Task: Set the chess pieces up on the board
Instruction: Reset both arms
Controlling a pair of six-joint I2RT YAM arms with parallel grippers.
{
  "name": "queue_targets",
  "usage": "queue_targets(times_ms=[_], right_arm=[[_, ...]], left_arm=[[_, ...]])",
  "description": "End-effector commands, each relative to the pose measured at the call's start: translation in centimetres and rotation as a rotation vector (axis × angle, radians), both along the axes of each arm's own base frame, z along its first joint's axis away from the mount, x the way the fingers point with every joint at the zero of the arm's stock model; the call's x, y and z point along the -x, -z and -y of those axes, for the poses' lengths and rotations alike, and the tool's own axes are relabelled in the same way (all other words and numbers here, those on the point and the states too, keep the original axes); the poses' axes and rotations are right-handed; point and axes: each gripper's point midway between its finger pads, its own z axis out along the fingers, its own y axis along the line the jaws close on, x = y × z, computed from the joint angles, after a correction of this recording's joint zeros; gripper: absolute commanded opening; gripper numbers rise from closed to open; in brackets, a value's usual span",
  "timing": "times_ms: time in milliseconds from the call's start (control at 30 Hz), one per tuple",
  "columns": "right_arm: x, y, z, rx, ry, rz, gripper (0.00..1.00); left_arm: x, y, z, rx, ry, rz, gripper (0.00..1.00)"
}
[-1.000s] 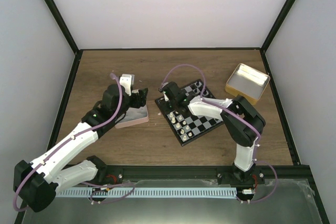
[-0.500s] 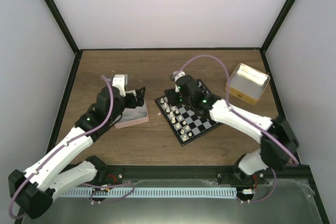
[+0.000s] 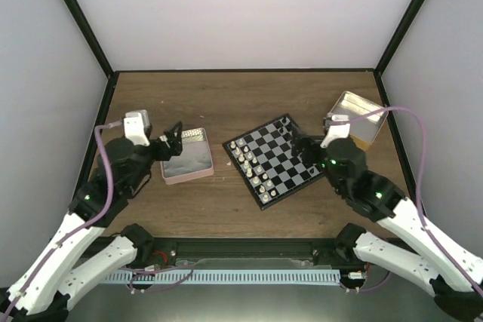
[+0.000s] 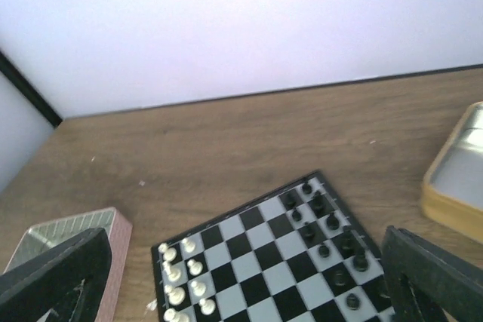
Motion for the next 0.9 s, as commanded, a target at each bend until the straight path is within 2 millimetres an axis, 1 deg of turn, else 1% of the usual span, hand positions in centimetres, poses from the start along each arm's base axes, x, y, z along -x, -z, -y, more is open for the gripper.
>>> queue_targets(times_ms=[0, 167, 267, 367, 433, 500, 600, 867], right_arm=[[1.6, -1.5, 5.2, 0.043, 0.171, 0.021, 1.0], [3.3, -4.7, 8.6, 0.048, 0.246, 0.073, 1.0], [4.6, -6.1, 10.5, 0.014, 0.274, 0.118, 1.0], [5.9, -7.2, 11.8, -0.024, 0.273, 0.157, 1.0], [6.8, -7.8, 12.5, -0.055, 0.264, 0.183, 1.0], [7.3, -8.1, 12.9, -0.074, 0.259, 0.198, 1.0], [7.7, -8.3, 13.3, -0.092, 0.258, 0.208, 1.0], [7.8, -8.4, 13.3, -0.111, 0.249, 0.215, 1.0]], left_arm=[[2.1, -3.4, -2.8, -0.008, -0.058, 0.082, 1.0], [4.5, -6.5, -5.5, 0.016, -0.108, 0.169, 1.0], [5.8, -7.7, -7.1, 0.002, -0.144, 0.194, 1.0], [7.1, -8.8, -8.7, -0.005, -0.178, 0.226, 1.0], [7.8, -9.1, -9.4, -0.006, -0.192, 0.241, 1.0], [8.3, -9.2, -9.9, -0.002, -0.198, 0.249, 1.0], [8.6, -9.0, -9.9, 0.011, -0.191, 0.249, 1.0], [8.8, -8.8, -9.6, 0.031, -0.169, 0.249, 1.0]])
